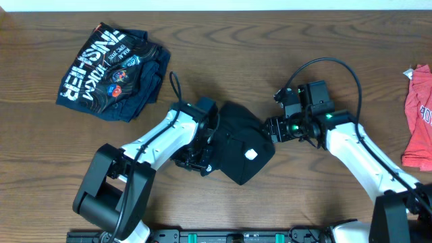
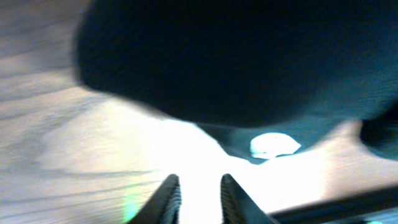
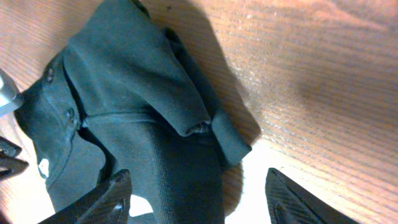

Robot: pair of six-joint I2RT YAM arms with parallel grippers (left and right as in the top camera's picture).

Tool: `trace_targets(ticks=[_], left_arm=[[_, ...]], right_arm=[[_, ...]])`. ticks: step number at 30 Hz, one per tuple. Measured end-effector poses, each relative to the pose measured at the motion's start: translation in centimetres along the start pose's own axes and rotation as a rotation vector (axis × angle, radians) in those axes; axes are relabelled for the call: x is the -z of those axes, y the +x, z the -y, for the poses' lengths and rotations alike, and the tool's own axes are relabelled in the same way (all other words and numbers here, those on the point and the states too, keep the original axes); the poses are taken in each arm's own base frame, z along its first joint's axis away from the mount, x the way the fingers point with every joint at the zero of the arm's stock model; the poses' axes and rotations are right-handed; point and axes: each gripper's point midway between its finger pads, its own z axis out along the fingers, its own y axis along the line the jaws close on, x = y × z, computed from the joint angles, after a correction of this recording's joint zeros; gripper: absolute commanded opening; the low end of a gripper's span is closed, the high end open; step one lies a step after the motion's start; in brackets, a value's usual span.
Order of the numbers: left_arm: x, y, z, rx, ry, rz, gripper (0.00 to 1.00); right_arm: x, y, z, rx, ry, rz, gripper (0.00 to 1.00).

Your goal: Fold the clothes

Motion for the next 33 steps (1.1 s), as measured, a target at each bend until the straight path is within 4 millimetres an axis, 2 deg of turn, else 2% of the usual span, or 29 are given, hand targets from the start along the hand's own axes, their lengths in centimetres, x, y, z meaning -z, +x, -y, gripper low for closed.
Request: trace_targets(ticks=[1,3,4,6,8,11,13,17,21,25,27,29,30,31,32,33], left_arm=[[0.3,-0.3,0.6,0.0,0.03,0.01,0.35],[1.1,-1.0,1.7,-0.013,0.083,0.041,0.43],[1.6,-1.2,2.2,-0.017,0.11,0.06,0.47],[2.5,-1.5,3.0,-0.032,0.151,0.096,0.52],[3.1,-2.2,3.7,-0.046,0.183,0.14,0.53],[3.7,-4.2,4.5,-0.077,0.218,0.231,0.52],[3.8,-5.2,4.8,-0.092,0.234,0.275,0.48],[1.7,-4.4,4.1,-0.074,0.22,0.226,0.33],[-0.4,-2.5,2.6,-0.035,0.16,0.123,0.25],[-0.6,-1.0,1.6,-0.004,0.128,0.057,0.22],[-0.4,0.1,1.1,0.018,0.113,0.01,0.22],[0.4,0.6,0.9,0.034,0.106,-0.016,0.23],[1.0,0.4,0.9,0.038,0.105,-0.014,0.27],[1.6,0.1,0.9,0.035,0.108,0.002,0.34],[2.5,-0.5,1.1,0.035,0.113,0.033,0.47],[3.2,-1.0,1.2,0.033,0.119,0.063,0.52]], right_arm=[[0.0,0.0,0.1,0.003,0.003,0.0,0.59],[-0.3,0.2,0.3,0.002,0.009,-0.011,0.51],[-0.6,0.4,0.5,-0.004,0.012,-0.022,0.45],[-1.4,0.8,0.9,-0.007,0.014,-0.047,0.27],[-2.3,1.4,1.2,-0.018,0.011,-0.078,0.15],[-3.9,2.6,1.8,-0.043,0.01,-0.132,0.06],[-4.7,3.2,2.1,-0.05,0.01,-0.16,0.02],[-5.7,4.3,2.7,-0.069,0.023,-0.205,0.01],[-5.5,4.3,3.3,-0.09,0.065,-0.214,0.01],[-4.6,4.6,4.5,-0.122,0.137,-0.24,0.01],[-3.9,4.8,4.7,-0.134,0.147,-0.258,0.06],[-3.1,4.3,4.0,-0.118,0.116,-0.248,0.1],[-2.5,3.4,3.2,-0.093,0.081,-0.218,0.12],[-2.1,2.7,2.5,-0.08,0.056,-0.193,0.13],[-1.5,1.5,1.4,-0.049,0.014,-0.147,0.12],[-0.9,0.5,0.5,-0.022,-0.017,-0.107,0.12]])
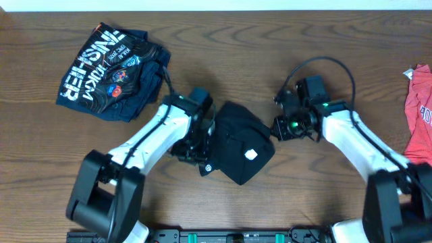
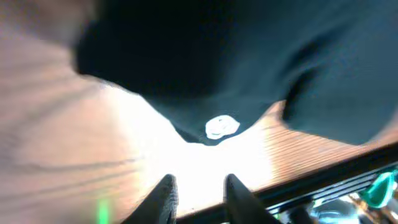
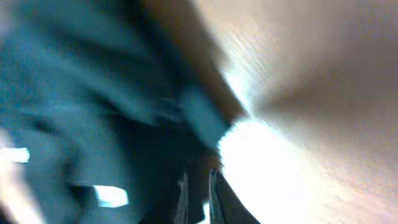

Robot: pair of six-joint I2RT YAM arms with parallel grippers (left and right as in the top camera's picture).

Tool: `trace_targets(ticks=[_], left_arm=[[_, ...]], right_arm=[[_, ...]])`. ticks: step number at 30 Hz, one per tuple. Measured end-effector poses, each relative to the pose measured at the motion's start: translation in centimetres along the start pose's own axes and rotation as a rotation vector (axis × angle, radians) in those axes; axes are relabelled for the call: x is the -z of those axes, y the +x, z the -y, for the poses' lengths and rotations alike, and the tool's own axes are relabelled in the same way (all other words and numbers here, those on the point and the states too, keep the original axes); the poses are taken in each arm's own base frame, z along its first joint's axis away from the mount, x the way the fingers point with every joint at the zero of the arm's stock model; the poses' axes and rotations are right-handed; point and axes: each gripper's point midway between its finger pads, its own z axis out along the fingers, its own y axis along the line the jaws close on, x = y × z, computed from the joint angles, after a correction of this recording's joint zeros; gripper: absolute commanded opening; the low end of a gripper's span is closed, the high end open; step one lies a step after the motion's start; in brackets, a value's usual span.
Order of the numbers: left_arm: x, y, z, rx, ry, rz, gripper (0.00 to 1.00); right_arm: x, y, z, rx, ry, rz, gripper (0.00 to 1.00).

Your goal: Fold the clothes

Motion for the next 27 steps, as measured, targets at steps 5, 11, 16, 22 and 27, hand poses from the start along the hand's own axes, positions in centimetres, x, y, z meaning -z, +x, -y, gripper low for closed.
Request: trace_targets(ticks=[5,11,16,22,27], left_arm=[[3.2,-2.0,-0.3,0.096,0.041,0.144,0.69],[3.5,-3.2,-2.0,0.297,0.094,0.187,0.76],[0.4,-3.3,-1.6,0.399,0.187,0.182,0.77],[-4.1,-2.3,-1.3,0.534,0.309,0.159,0.79],[-3.5,-4.6,0.8,0.571,0.519,0.264,0.86]], right_arm=[[0.9,-2.9,-3.6,0.105,-0.082,0.115,0.06],[-2.8,-3.7,-4.2,0.074,-0.08,0.108,0.01],[-7.3,-1.6,-2.8,-0.102,-0.061,-0.005,0.01],[-8.0,-1.2,-2.9,-0.222,-0.064,-0.035,0.01],[-8.1,-1.1,-3.0,-0.253,-0.044,-0.042,0.01]])
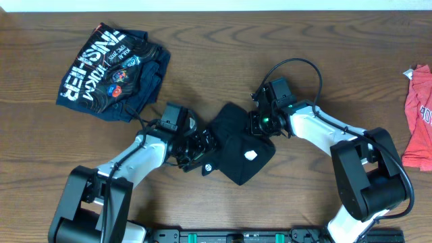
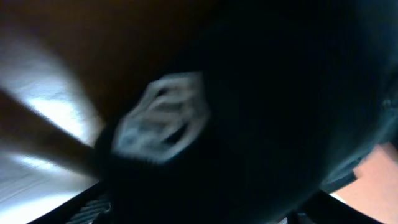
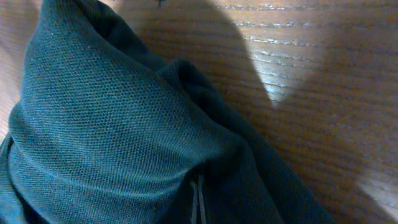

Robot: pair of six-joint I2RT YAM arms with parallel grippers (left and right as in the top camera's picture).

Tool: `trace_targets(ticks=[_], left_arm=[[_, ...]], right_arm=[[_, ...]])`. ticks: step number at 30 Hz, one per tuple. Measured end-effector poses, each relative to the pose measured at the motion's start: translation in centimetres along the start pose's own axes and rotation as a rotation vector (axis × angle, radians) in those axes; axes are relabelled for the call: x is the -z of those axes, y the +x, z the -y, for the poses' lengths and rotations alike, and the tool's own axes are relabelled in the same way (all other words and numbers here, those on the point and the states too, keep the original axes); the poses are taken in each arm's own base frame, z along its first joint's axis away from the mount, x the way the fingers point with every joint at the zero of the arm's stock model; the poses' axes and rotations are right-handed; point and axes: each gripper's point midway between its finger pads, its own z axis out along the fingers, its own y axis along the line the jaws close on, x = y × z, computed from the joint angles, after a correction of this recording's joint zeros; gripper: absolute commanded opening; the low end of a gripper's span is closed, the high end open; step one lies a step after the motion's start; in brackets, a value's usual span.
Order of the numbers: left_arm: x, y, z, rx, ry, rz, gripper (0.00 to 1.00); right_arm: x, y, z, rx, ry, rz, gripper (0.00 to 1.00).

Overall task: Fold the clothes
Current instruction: 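Carry the folded polo with the left gripper onto the navy stack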

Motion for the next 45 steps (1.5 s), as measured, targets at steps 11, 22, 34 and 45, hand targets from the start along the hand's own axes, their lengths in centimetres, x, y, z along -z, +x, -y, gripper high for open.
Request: trace_targets(ticks=[11,22,34,45], left_arm=[[-1.1,-0.9,2.4,0.054,0.19,0.072,0.65],[-1.2,-3.0,1.2,-0.028,0.156,0.171,0.12],[0.9,-3.5,0.5,-0.2,0.109,0.11,0.06],[14.7,-8.3,19.0,-0.589,0.433,0.424,0.06]], right_arm=[[0.0,0.1,0.1,-0.022,0.007,-0.004,0.01],[0.1,0.7,0.1,-0.041,0.01,-0.032,0.01],[5.7,0.0,0.1,-0.059,0.027,0.069,0.01],[14.4,-2.4,-2.8,0.01,-0.031,0.328,0.02]])
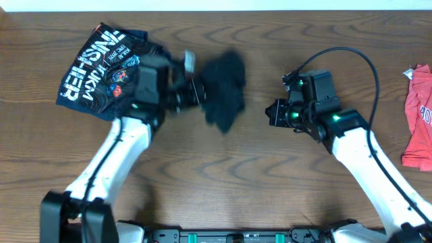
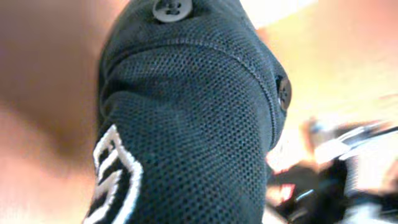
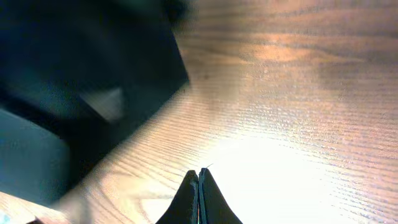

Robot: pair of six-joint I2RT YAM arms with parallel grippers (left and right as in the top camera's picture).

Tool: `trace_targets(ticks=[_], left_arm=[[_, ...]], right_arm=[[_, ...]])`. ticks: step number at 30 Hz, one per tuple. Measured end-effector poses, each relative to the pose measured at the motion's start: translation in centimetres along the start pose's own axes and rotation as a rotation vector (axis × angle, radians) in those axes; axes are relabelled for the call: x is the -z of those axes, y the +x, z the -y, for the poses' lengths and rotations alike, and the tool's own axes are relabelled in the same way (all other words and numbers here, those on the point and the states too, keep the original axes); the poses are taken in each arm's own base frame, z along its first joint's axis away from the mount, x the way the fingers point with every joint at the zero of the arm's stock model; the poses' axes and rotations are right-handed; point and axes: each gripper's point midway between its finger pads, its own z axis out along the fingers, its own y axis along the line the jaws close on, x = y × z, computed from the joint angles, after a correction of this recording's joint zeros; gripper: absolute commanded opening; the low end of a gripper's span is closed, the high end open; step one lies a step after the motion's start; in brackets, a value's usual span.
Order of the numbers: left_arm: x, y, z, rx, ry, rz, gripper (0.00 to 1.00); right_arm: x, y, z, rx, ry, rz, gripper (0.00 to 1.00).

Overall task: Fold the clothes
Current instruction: 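Carry the folded polo with the left gripper onto the navy stack, then release the polo on the stack and pull the left gripper back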

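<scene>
A black polo shirt (image 1: 223, 88), blurred, hangs off the table at the back, left of centre. My left gripper (image 1: 198, 91) is shut on its left side. The black shirt (image 2: 186, 124) fills the left wrist view, showing two buttons and a white logo (image 2: 112, 180); the fingers are hidden behind it. My right gripper (image 1: 271, 113) sits to the right of the shirt, apart from it. The right gripper (image 3: 199, 175) is shut on nothing above bare wood, with the dark shirt (image 3: 87, 74) blurred at the upper left.
A folded navy shirt with white lettering (image 1: 111, 71) lies at the back left, just left of my left gripper. A red garment (image 1: 418, 115) lies at the right edge. The wooden table (image 1: 270, 196) fills the rest of the view.
The black shirt lay at the table's middle with both grippers in its fabric. Now my left gripper holds it raised, further back and left; my right gripper has let go and sits further right.
The folded black shirt lay at the centre, my left gripper slightly open at its left side and my right gripper open at its right. Then the right gripper had shut. Both then were buried in the fabric. Now only the left holds it, near the navy shirt.
</scene>
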Motion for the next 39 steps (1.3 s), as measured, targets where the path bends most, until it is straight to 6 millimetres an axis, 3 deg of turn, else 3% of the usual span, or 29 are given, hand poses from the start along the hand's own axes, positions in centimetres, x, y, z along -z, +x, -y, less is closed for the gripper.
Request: trace_targets(ticks=[4,6,9,12,16,21,24,26,27,28,34,39], left_arm=[[4.0,-7.6,3.0,-0.101,0.027,0.18,0.06],[6.6,-10.7,2.5,-0.118,-0.004,0.271,0.06],[10.7,-14.1,-0.8,-0.085,-0.086,0.387,0.06],[14.9,-16.5,-7.2,0.021,-0.197,0.485,0.06],[18.3,-17.0,-17.6,0.213,-0.323,0.533,0.06],[18.1,-13.5,-29.1,0.456,-0.401,0.476,0.06],[17.1,-10.3,-33.5,0.616,-0.387,0.413,0.13],[16.9,-8.9,-34.8,0.684,-0.356,0.384,0.27],[17.1,-8.6,-35.0,0.704,-0.343,0.377,0.59],[17.3,-8.4,-34.9,0.717,-0.334,0.37,0.71],[17.9,-8.2,-33.1,0.702,-0.3,0.336,0.98],[20.8,-8.6,-28.7,0.644,-0.33,0.343,0.98]], right_arm=[[0.5,0.0,-0.2,0.002,-0.001,0.007,0.02],[0.5,0.3,0.0,-0.002,0.006,-0.004,0.01],[0.5,0.5,0.1,-0.006,0.012,-0.012,0.01],[0.5,0.6,0.2,-0.008,0.014,-0.015,0.01],[0.5,0.7,0.2,-0.009,0.016,-0.019,0.01],[0.6,1.1,0.4,-0.016,0.023,-0.034,0.01],[0.6,1.7,0.7,-0.027,0.034,-0.057,0.01],[0.6,2.0,0.8,-0.033,0.041,-0.072,0.01],[0.6,2.2,0.9,-0.035,0.043,-0.077,0.01],[0.6,2.2,0.9,-0.036,0.045,-0.079,0.01],[0.6,2.3,0.9,-0.02,0.045,-0.081,0.01],[0.7,2.2,0.9,0.053,0.04,-0.078,0.02]])
